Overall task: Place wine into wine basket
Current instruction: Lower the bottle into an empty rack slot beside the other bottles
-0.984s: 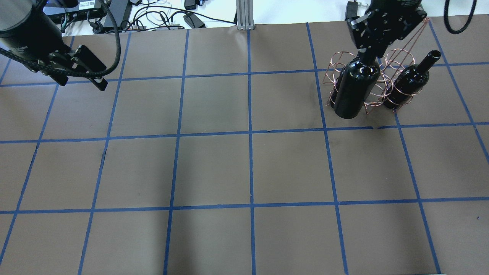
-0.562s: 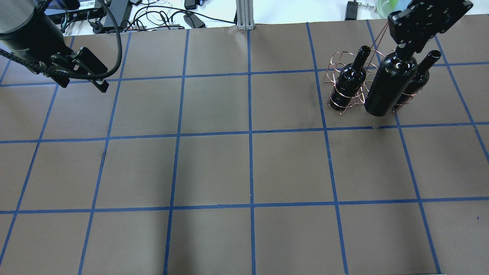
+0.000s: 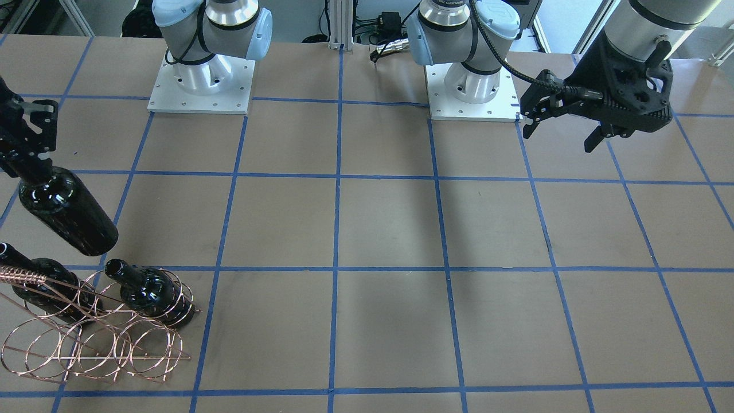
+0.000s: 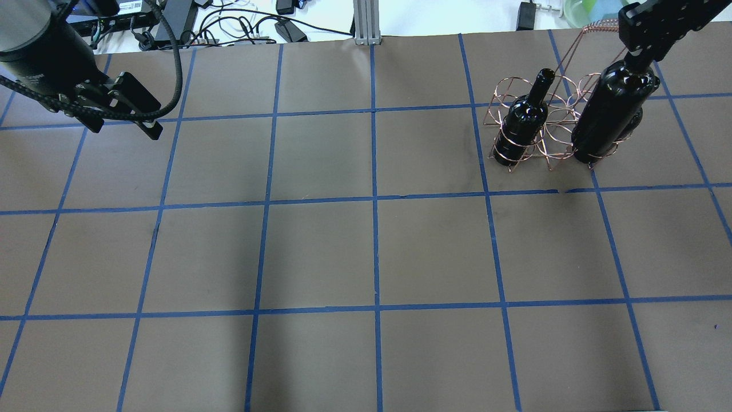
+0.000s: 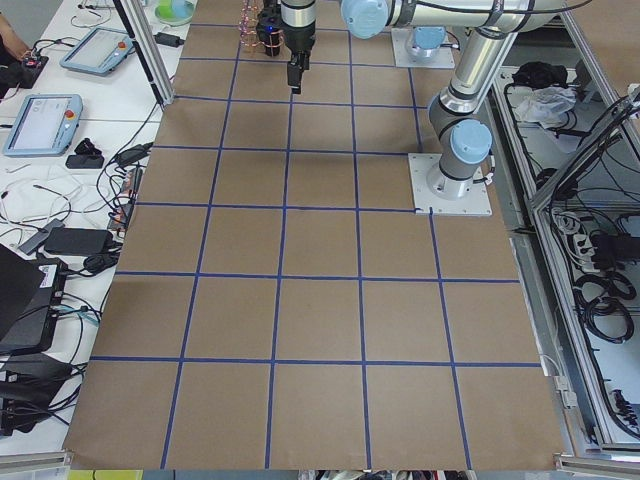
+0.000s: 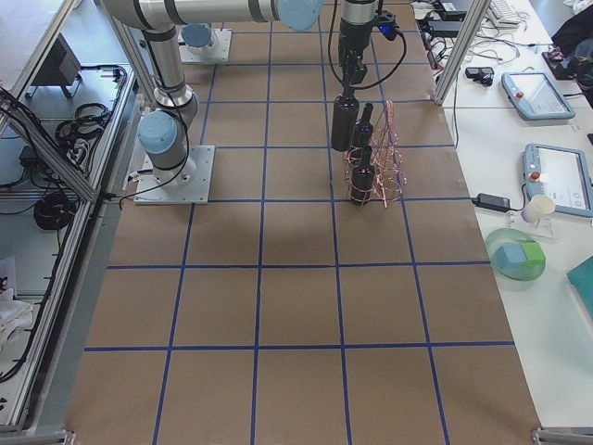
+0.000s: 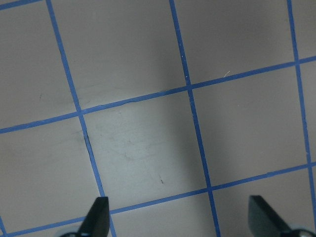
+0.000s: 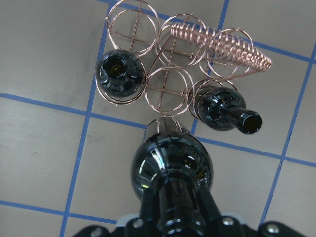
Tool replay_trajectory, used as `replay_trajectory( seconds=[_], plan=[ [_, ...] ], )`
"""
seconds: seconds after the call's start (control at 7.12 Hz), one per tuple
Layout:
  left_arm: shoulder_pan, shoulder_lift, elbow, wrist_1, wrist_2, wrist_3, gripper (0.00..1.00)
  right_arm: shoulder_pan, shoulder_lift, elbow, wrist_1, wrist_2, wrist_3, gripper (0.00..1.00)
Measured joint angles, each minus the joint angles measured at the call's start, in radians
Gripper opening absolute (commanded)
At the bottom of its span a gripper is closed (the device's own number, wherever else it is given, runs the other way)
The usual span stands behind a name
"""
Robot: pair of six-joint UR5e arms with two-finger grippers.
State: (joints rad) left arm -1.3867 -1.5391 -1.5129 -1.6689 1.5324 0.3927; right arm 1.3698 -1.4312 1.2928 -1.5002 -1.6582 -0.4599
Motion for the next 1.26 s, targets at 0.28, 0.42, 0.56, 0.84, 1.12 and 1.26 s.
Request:
replay_trajectory(
  seconds=[0.28,0.42,0.56,0.84,1.12,1.26],
  plan=[
    [0.0,0.0,-0.001,0.0,-0.001,0.0,1.0,-0.001,0.04,-0.001,-0.081,0.018,-0.006,0.0],
    [0.0,0.0,-0.002,0.0,0.0,0.0,1.0,-0.001,0.056,-0.001,-0.113,0.029,-0.006,0.0],
    [0.0,0.0,-0.002,0.0,0.0,0.0,1.0,-0.001,0.07,-0.001,-0.142,0.034,-0.007,0.0],
    [0.0,0.001,-0.003,0.001,-0.001,-0.001,1.0,-0.001,0.097,0.0,-0.175,0.037,-0.01,0.0],
    [-0.001,0.001,-0.003,0.001,-0.002,-0.002,1.0,-0.001,0.113,0.0,-0.176,0.036,-0.012,0.0],
    [-0.001,0.0,-0.003,0.001,-0.003,-0.003,1.0,-0.001,0.119,0.0,-0.171,0.036,-0.012,0.0]
  ],
)
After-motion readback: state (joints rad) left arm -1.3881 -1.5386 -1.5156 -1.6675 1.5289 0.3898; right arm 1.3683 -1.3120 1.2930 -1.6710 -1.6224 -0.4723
